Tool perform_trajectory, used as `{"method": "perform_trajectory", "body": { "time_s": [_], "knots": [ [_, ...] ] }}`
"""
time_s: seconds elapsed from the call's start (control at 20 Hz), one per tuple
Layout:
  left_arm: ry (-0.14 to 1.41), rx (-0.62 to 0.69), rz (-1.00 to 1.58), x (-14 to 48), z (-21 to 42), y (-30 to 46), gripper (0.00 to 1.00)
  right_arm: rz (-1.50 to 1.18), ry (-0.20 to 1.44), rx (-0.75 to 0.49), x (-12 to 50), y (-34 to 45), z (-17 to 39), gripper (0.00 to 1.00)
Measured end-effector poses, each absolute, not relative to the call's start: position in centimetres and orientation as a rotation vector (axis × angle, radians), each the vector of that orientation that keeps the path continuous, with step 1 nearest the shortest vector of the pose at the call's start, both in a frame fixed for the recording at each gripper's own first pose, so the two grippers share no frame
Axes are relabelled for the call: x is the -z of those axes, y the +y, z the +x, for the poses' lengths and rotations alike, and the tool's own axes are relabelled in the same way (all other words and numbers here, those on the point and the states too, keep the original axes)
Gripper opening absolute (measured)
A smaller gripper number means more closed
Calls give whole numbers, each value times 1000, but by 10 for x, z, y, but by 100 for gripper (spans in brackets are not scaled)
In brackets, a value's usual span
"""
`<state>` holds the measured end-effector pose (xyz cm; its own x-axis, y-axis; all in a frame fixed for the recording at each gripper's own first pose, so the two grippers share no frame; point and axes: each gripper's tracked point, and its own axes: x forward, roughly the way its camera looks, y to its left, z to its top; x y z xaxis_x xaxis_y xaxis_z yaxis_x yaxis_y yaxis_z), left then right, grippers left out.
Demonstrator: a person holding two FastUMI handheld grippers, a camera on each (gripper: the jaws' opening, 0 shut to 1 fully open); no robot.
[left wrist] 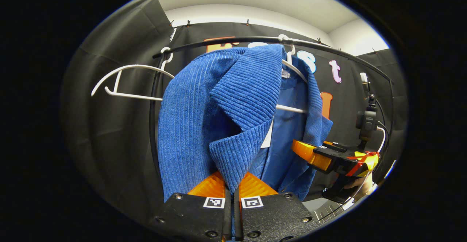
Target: Grasp the clothes on the hanger with both hands and then place them into the laundry hamper below.
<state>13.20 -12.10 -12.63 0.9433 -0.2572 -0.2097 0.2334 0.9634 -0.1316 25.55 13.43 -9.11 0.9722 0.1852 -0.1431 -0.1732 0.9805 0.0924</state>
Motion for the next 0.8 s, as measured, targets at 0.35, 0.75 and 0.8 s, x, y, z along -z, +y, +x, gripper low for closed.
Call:
{"method": "perform_trajectory", "body": {
  "time_s": [0.35,0.75,0.8],
  "knots": [
    [193,228,-69,98,112,-94,4,116,120,-170,67,111,235,16],
    [148,167,-50,65,105,-62,3,114,20,-116,15,53,204,20],
    [138,160,-44,59,104,-58,4,108,3,-101,7,48,203,20]
  ]
}}
